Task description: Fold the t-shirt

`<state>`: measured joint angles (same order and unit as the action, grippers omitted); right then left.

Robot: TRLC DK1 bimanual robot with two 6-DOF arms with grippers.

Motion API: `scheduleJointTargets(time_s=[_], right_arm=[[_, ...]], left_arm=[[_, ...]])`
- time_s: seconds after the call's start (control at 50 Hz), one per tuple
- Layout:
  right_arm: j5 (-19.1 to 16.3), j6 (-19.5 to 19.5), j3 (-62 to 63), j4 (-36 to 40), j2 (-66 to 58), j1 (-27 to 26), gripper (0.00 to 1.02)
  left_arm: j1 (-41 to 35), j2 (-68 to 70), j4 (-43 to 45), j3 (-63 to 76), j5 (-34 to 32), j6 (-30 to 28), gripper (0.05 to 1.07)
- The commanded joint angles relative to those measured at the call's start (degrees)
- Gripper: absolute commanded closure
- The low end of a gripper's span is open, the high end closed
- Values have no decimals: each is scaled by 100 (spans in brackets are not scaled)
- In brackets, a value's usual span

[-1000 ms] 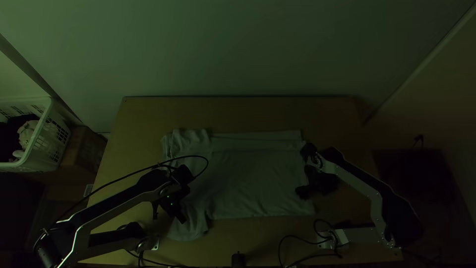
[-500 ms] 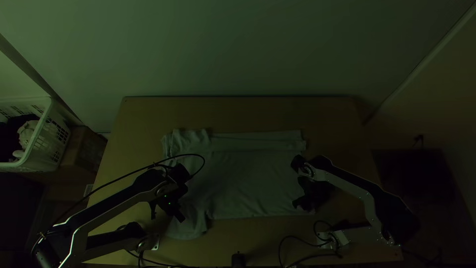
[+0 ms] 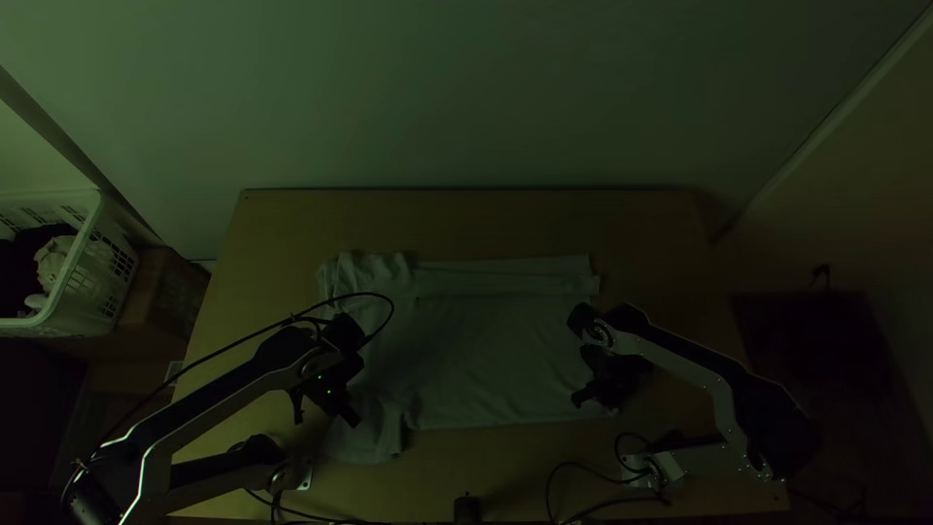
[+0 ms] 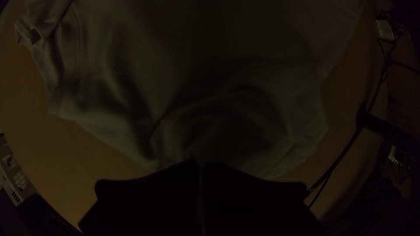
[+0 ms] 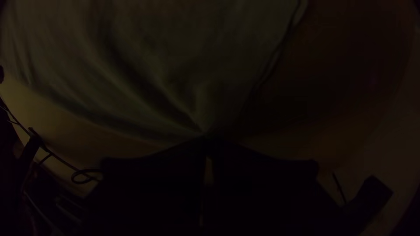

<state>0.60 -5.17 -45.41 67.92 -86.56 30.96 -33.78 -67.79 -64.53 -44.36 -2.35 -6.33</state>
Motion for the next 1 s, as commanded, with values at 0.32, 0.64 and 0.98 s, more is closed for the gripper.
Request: scheduleJointTargets(time_s=[0.32,0.64,0.98], right_arm=[[72,236,-777,151,544,-275,99],[133,798,-1761,274,430,-749,99],[168,825,-2640,169,-291,-1180,99]], left_arm=[[785,416,-103,-424,-55,-606,104],[1233,433,-165,-794,-64,-888,104],[1928,-59,-59,-1541,-319,-1099,104]])
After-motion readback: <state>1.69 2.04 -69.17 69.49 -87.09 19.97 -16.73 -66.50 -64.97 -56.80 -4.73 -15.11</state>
